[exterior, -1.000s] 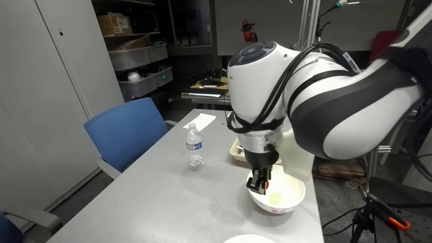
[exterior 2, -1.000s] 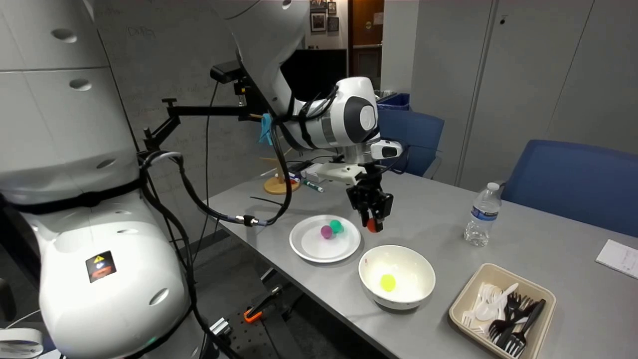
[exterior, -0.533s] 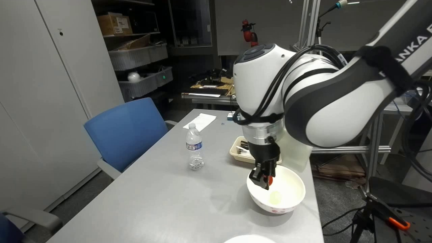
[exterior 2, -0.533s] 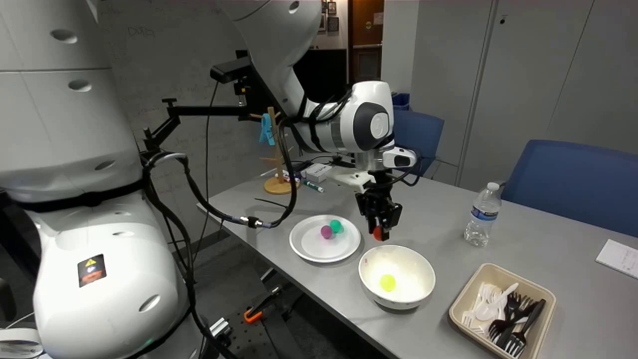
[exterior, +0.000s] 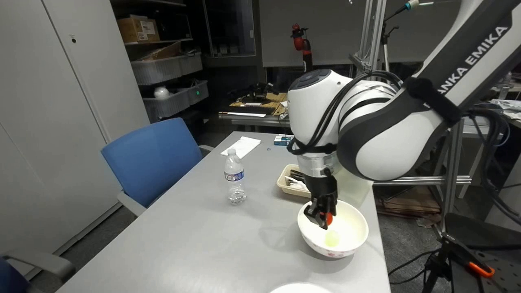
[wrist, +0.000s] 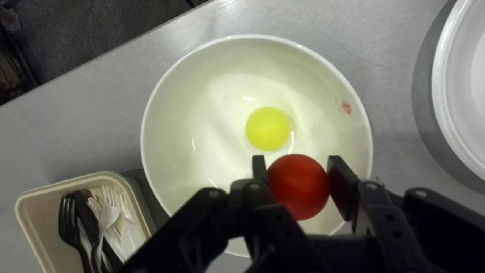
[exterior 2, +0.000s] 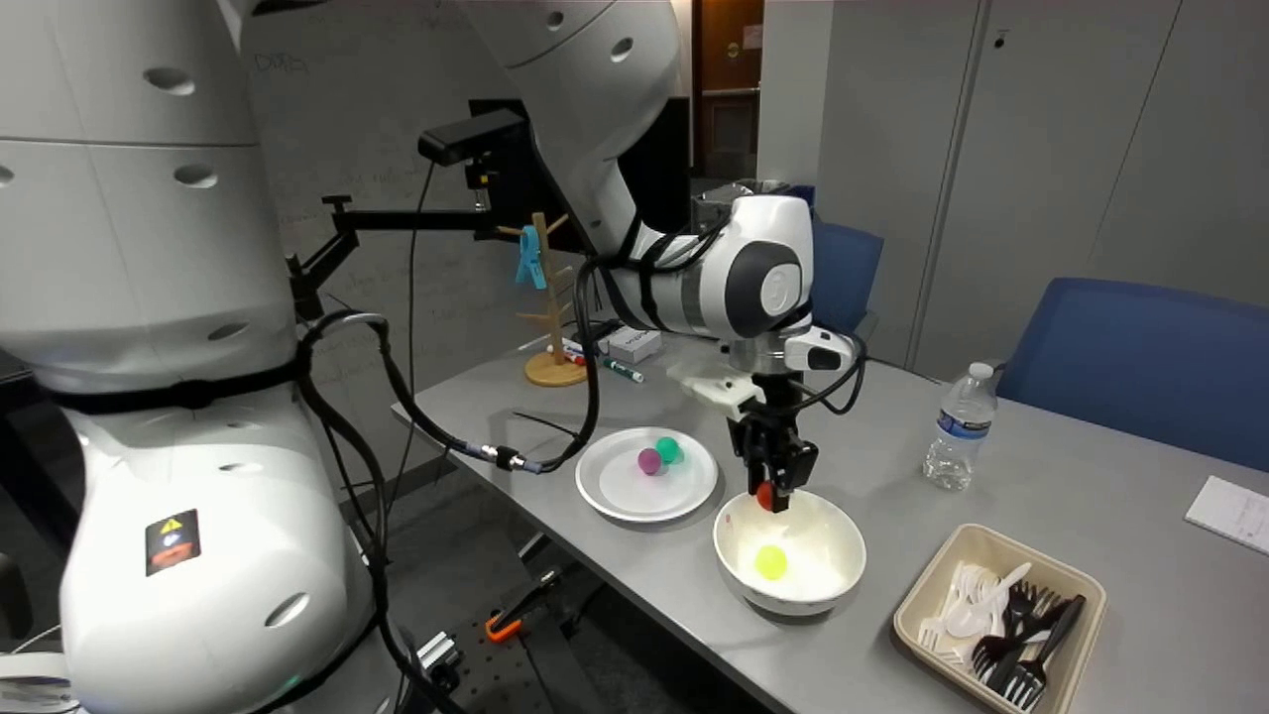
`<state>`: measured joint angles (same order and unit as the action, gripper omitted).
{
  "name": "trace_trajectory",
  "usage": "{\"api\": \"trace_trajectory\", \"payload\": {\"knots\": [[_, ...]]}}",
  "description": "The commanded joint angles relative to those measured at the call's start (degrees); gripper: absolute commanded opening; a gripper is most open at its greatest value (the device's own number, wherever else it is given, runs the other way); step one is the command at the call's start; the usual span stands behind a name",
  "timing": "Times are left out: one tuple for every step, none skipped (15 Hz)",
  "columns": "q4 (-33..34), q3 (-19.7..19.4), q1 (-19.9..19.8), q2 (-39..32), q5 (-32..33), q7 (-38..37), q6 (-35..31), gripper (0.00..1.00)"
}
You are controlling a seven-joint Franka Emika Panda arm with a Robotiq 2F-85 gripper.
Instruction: Pick the red ball and put it in the bowl
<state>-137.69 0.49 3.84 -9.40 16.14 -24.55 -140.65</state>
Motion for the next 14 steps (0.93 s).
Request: {"api": "trace_trajectory", "payload": {"knots": [[0.52,-1.27,-0.64,-2.58,-2.18,1.66,-2.68,0.18],[0.49,-1.59,-0.68,-3.06,-2.3,1.72,-3.14,0.18],[0.45,-1.89,-0.73,-3.5,-2.52,1.78,-3.67,0.18],[0.43,-2.18,-0.77,-3.97,-2.72,1.77,-4.19,0.18],[0.57,-2.44,-0.88,-4.32,-3.11,1.91,-4.47,0.18],[0.6,-2.69,-0.96,-4.61,-3.43,1.94,-4.77,0.18],[0.57,-3.01,-1.0,-4.92,-3.47,1.79,-5.14,0.18],[0.49,-3.24,-1.05,-5.18,-3.67,1.8,-5.5,0.18],[0.29,-3.49,-1.02,-5.59,-3.85,1.55,-5.96,0.18],[0.25,-3.7,-1.03,-5.89,-4.12,1.53,-6.26,0.18],[0.19,-3.91,-1.01,-6.26,-4.28,1.46,-6.6,0.18],[0.18,-4.06,-0.98,-6.51,-4.46,1.45,-6.73,0.18],[0.19,-4.17,-0.95,-6.74,-4.67,1.46,-6.84,0.18],[0.2,-4.26,-0.92,-6.96,-4.9,1.46,-6.91,0.18]]}}
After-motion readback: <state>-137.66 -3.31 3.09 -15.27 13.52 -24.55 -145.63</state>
